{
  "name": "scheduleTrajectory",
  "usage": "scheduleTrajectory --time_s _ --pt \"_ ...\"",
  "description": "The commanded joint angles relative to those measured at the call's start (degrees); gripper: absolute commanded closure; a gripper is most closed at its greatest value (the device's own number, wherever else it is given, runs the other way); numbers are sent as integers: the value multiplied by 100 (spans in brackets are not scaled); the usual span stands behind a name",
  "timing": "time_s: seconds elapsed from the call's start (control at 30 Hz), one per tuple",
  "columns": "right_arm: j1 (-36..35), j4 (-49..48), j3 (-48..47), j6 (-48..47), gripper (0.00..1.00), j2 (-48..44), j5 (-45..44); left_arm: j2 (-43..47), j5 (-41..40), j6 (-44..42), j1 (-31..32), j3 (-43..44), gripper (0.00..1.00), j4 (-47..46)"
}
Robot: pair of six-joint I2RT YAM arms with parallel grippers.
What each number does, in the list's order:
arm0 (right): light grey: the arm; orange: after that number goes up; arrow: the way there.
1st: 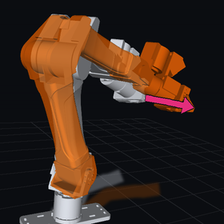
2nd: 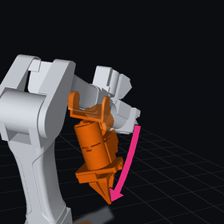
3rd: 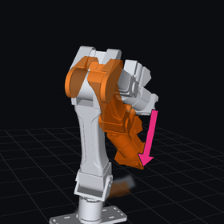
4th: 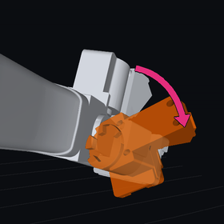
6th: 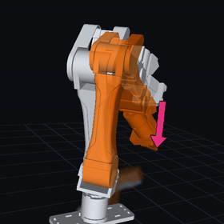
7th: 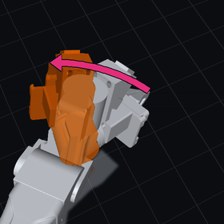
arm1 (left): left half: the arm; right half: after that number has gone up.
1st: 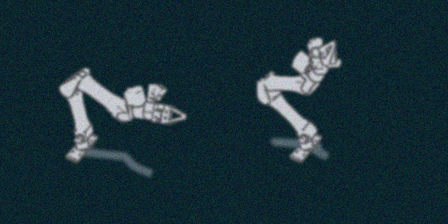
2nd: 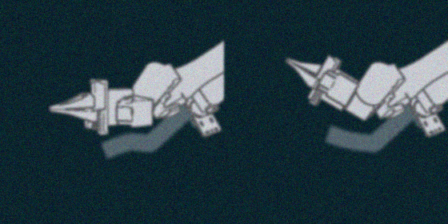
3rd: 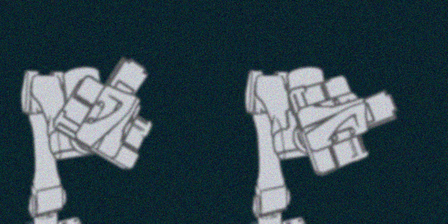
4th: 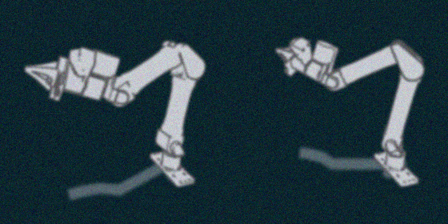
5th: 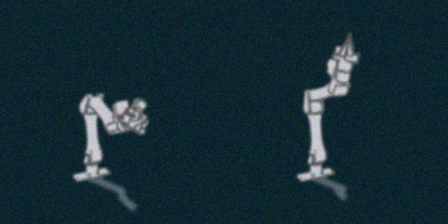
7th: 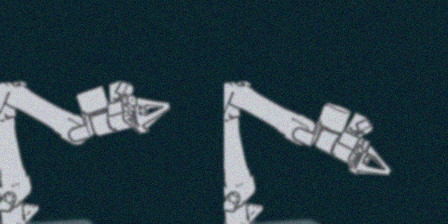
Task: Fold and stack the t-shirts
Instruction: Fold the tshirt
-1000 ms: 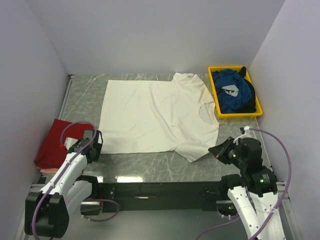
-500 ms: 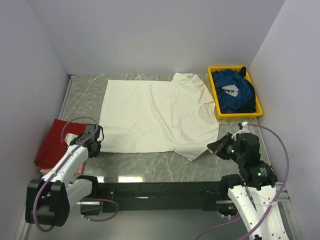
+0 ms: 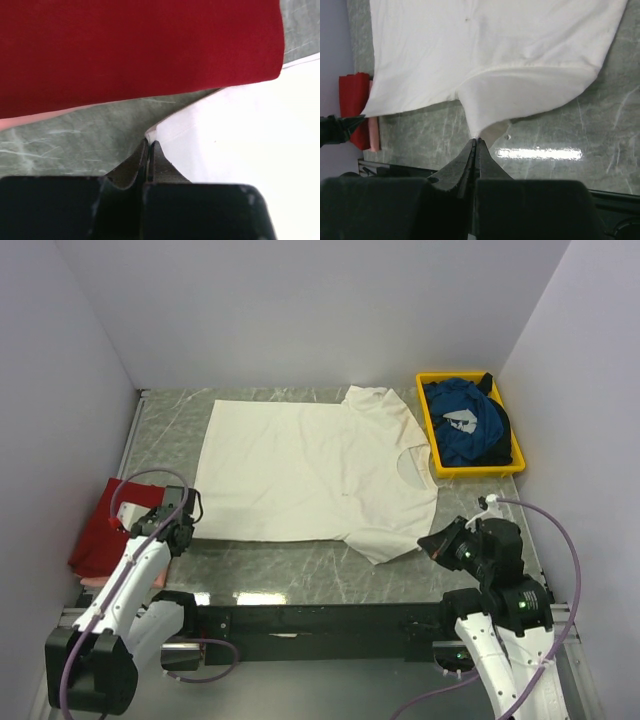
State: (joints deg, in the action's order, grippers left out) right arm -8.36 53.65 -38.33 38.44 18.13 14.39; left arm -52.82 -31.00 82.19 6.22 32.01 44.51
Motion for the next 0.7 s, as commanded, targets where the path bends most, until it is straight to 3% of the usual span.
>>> scheduleTrajectory --time_s 0.0,0.27,0.53,0.67 --pt "10 418 9 -152 100 -256 -103 280 -354 -10 11 60 99 391" --pt "19 131 -26 -152 100 -126 -104 -7 -178 -537 11 156 99 -258" --pt "10 -1477 -684 -231 100 1920 -393 -2317 -213 -520 275 1877 99 -312" --pt "19 -2067 -1036 -301 100 3159 -525 -3039 -204 -503 319 2476 99 -338"
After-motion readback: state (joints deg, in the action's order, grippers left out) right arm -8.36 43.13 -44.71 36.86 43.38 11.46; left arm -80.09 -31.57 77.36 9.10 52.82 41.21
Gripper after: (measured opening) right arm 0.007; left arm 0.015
